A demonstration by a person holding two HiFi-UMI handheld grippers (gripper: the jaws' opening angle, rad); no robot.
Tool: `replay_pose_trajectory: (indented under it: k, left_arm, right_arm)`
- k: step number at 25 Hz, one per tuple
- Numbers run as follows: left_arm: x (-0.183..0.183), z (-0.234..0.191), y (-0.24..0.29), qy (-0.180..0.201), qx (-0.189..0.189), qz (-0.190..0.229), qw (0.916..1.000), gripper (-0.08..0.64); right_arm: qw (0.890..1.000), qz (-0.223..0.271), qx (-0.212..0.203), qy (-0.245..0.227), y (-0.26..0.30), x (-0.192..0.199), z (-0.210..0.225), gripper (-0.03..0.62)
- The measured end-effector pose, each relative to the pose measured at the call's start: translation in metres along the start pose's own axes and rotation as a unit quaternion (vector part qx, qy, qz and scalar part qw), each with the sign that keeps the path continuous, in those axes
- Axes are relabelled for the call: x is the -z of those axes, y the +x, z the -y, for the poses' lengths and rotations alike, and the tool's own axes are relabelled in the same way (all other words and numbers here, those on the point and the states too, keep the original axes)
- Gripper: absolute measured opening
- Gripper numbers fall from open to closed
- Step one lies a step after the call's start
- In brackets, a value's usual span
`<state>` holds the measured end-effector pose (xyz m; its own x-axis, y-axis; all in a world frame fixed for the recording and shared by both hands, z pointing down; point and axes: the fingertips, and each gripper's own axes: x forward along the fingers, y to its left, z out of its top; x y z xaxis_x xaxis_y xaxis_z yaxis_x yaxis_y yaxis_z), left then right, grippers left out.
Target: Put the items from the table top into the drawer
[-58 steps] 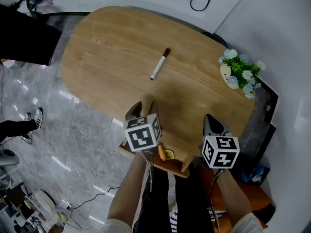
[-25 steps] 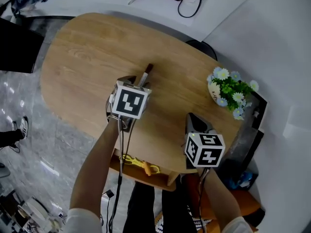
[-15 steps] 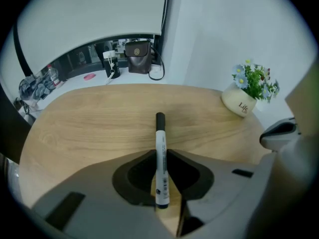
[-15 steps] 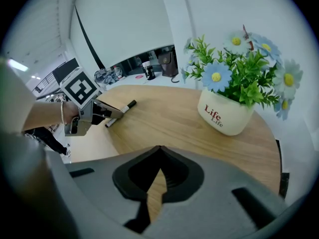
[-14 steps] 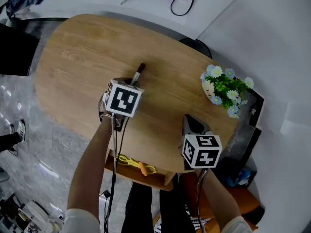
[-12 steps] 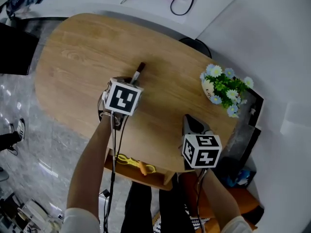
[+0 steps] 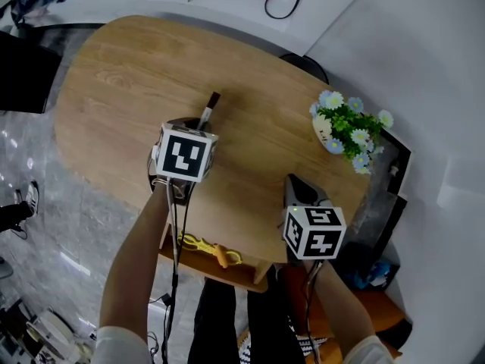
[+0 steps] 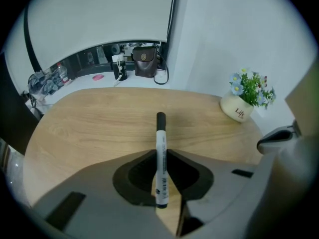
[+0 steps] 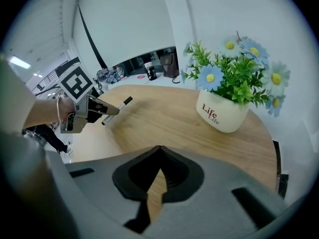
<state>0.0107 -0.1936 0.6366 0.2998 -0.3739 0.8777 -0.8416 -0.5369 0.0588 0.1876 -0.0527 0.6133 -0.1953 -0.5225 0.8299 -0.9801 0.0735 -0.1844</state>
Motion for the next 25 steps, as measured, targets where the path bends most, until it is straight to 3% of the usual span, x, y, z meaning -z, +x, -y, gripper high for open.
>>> replay_pose_trajectory:
  k: [8, 14, 18, 22, 25]
  left_arm:
    - [0.025, 0.014, -0.029, 0.003, -0.01, -0.002, 0.9999, 0.061]
    - [0.05, 0.033, -0.063, -0.027, -0.006, 0.005, 0.9996, 0.061]
    - [0.071, 0.041, -0.086, -0.042, -0.025, 0.004, 0.9988, 0.061]
    - [0.095, 0.049, -0.104, -0.092, -0.041, 0.006, 0.9949, 0.061]
    - [0.114, 0.062, -0.119, -0.132, -0.033, 0.005, 0.9906, 0.061]
  right_arm:
    - [1.0, 0.006, -0.003, -0.013, -0.02, 0.013, -0.013, -0.008]
    - [0.999, 0.02, -0.009, -0.026, -0.046, 0.023, -0.025, -0.008]
    - [0.999, 0.024, -0.012, -0.03, -0.064, 0.034, -0.03, -0.008]
    - [0.999, 0.024, -0.014, -0.028, -0.075, 0.045, -0.035, -0.008]
    - [0.999, 0.023, -0.022, -0.035, -0.08, 0.05, -0.043, -0.007]
